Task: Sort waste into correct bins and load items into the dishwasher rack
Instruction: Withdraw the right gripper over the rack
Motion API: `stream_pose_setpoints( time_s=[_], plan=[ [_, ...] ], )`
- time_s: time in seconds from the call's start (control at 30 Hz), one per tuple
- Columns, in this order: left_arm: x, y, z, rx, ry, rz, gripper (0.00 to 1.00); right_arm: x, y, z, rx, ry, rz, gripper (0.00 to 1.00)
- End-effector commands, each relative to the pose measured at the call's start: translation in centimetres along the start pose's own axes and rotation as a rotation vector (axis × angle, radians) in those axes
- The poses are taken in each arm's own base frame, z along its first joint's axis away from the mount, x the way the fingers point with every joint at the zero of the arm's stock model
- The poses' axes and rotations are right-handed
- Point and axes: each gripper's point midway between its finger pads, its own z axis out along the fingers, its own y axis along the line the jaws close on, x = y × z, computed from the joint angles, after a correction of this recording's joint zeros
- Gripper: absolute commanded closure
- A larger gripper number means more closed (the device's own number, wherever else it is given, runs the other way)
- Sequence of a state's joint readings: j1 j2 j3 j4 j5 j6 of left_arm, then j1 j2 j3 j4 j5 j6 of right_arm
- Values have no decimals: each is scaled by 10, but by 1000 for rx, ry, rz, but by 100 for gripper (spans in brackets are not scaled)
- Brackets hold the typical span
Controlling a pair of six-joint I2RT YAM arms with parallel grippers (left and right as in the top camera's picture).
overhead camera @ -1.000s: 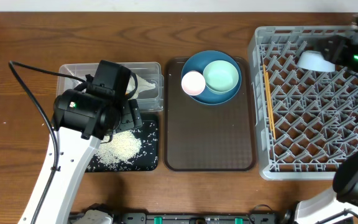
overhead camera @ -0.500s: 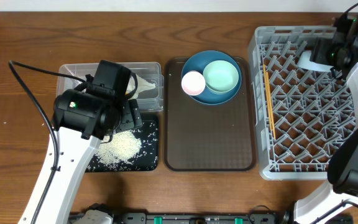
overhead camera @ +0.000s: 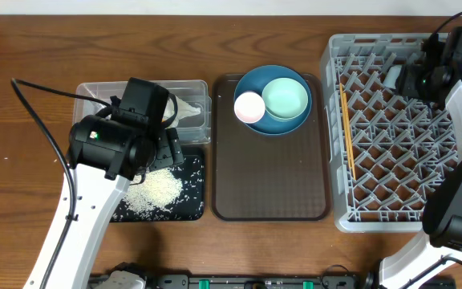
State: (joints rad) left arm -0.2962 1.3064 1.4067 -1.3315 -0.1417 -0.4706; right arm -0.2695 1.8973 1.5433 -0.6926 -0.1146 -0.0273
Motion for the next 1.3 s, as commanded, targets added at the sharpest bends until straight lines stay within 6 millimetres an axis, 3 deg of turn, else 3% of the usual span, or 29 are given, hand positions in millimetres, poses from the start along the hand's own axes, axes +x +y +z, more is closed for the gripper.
stream_pose_setpoints(
  time_s=[0.0, 0.1, 0.2, 0.37, 0.5, 0.63, 0.77, 0.97, 1.03, 1.27],
  plan=[
    [-1, 4, 1, -20, -1, 2, 5, -16, 21, -17, -113, -66, -15, 37],
    [-1, 4, 1, -20, -1, 2, 5, -35, 24, -30, -124, -150, -30, 39],
    [-1, 4, 1, -20, -1, 2, 5, -47, 22, -30, -111, -200, -39, 39],
    [-1, 4, 1, -20, -1, 2, 5, -47, 15, -16, -78, -192, -34, 35],
    [-1, 4, 1, -20, -1, 2, 5, -43, 12, 8, -78, -170, -31, 21],
    [-1, 4, 1, -20, -1, 2, 5, -33, 9, 29, -79, -130, -25, 21],
    [-1, 4, 1, -20, -1, 2, 5, -34, 10, 29, -80, -131, -24, 23],
    [-1, 4, 1, -20, -1, 2, 5, -27, 9, 22, -83, -104, -16, 25],
    [-1, 4, 1, -20, -1, 2, 5, -30, 18, 14, -127, -117, -21, 26],
    [-1, 4, 1, -20, -1, 2, 5, -41, 61, -49, -346, -189, -54, 23]
  ],
)
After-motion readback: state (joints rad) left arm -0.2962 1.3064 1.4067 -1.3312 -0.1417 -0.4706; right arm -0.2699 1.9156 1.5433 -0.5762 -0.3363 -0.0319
